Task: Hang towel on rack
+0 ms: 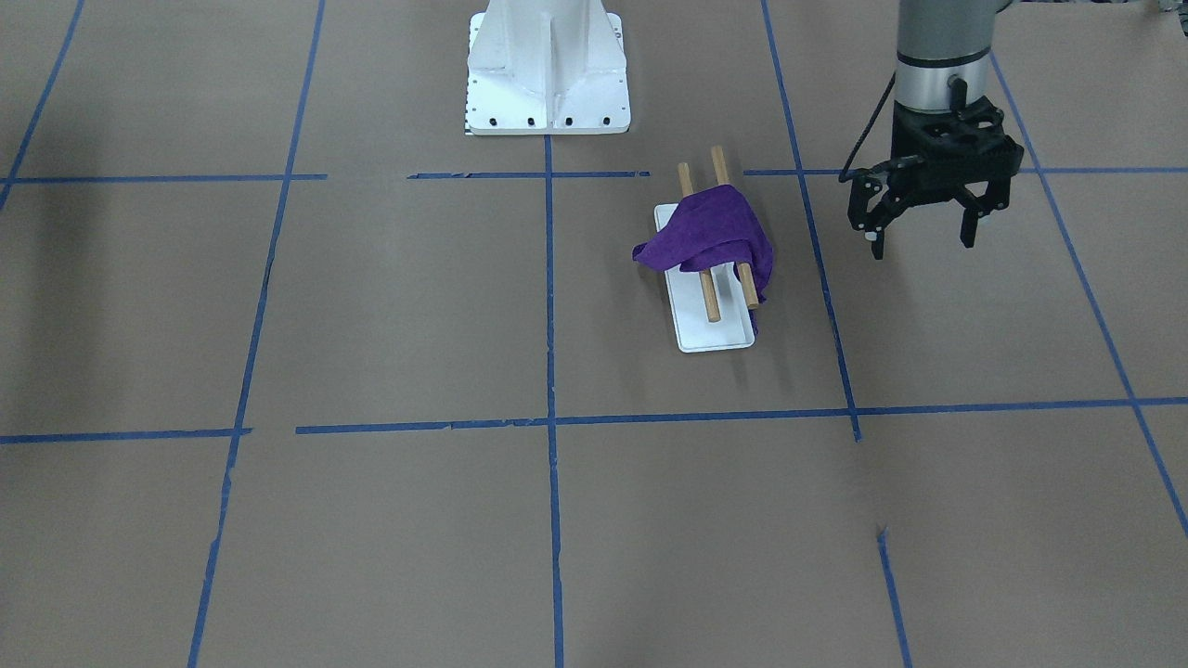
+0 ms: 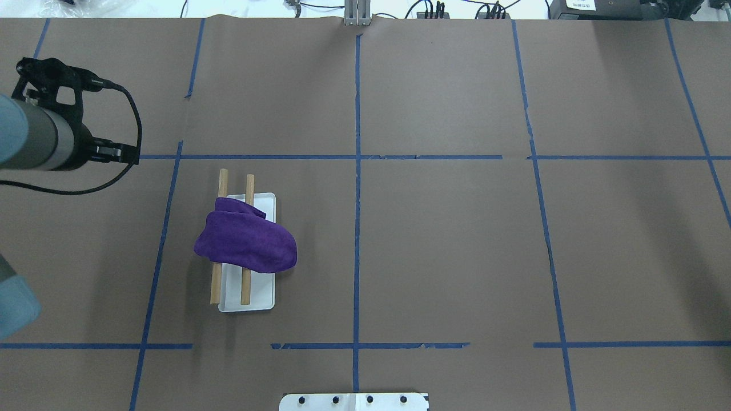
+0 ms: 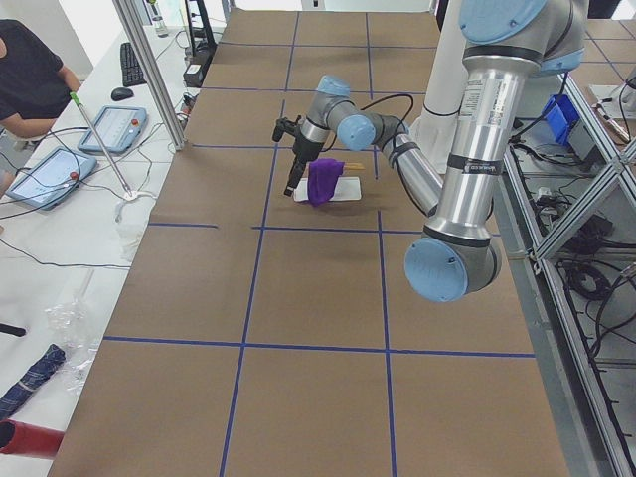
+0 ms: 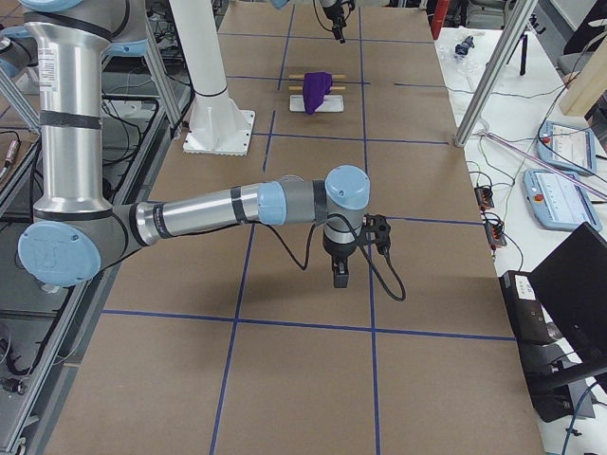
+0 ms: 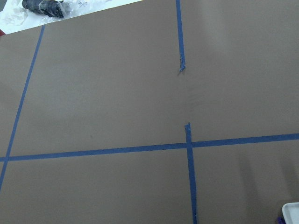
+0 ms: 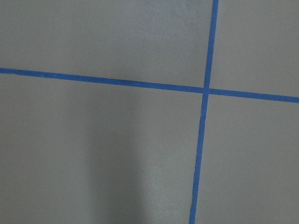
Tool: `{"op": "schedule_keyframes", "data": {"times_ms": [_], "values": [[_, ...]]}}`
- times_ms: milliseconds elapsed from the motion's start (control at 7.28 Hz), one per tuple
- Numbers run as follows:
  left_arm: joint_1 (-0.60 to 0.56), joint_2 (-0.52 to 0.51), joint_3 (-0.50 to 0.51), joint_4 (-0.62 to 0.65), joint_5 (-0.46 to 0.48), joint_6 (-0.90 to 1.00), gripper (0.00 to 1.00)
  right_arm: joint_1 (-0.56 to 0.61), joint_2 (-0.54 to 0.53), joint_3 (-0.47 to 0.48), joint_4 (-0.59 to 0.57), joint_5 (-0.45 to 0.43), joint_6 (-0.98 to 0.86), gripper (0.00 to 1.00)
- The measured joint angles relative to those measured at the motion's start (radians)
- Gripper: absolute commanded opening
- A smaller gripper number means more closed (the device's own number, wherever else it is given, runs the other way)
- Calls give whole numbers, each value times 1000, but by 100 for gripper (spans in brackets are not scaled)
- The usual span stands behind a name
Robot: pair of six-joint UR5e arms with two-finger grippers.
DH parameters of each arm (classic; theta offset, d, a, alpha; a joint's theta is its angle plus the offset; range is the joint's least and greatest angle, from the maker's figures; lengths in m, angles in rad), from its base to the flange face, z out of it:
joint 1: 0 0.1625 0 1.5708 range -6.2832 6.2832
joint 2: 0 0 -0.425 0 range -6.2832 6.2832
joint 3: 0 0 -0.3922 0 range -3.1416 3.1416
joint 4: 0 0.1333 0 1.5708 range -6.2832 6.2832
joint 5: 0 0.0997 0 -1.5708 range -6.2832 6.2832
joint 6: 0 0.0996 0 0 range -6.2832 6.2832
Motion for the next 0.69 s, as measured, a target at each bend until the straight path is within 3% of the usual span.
{"op": "schedule_keyframes", "data": {"times_ms": [412, 687], "values": [[-256, -47, 144, -1, -276, 318, 100, 16, -3, -144, 171, 18, 0, 100], [-414, -50, 265, -2, -422, 523, 100, 44, -3, -166, 201, 25, 8, 100]]}}
